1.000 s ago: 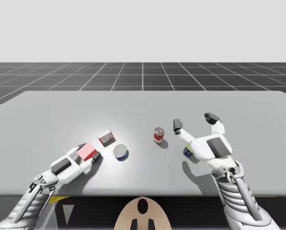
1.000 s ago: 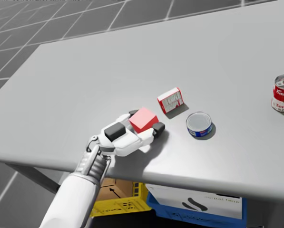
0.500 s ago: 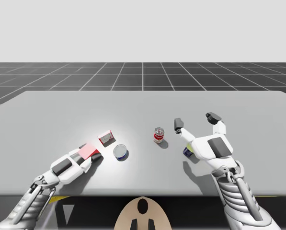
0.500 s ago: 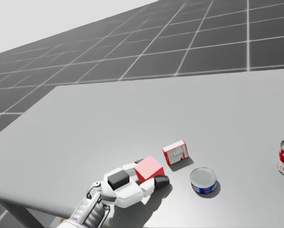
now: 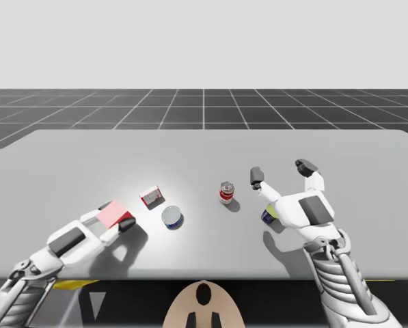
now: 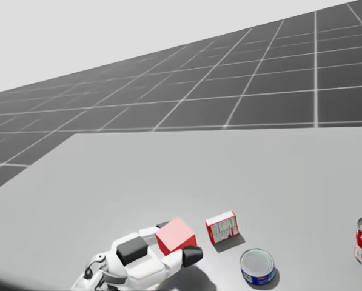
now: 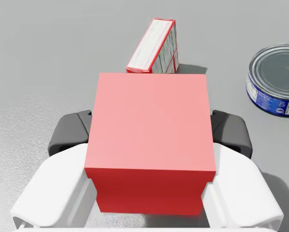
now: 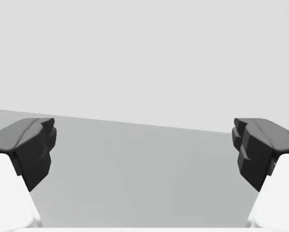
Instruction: Find the red cube and pick it up.
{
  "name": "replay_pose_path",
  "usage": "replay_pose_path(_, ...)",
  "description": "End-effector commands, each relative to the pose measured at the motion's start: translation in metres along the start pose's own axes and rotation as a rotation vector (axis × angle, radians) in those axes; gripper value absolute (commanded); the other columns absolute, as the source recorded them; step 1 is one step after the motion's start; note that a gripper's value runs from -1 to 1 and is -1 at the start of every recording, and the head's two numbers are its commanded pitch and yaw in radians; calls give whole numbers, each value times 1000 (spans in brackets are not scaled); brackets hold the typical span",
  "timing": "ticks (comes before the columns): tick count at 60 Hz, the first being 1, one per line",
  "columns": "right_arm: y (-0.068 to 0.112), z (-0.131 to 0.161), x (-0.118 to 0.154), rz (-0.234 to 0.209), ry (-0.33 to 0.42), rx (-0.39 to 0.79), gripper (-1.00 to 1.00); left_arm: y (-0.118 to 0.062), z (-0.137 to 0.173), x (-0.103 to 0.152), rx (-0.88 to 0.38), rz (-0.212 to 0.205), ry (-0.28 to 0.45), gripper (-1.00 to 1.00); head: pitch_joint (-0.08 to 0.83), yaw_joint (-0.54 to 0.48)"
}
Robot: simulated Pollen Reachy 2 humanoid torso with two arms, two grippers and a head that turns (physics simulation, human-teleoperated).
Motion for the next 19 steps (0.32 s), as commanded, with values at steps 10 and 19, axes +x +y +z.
replay_pose_path(10,-1,2,-1,-1,-10,23,-1000,14,29,94,128,-140,-162,1000,337,446)
replay_pose_path(19,-1,2,-3,11,-8,28,-1000,11,55,164,213,-192,-364,1000,326,439)
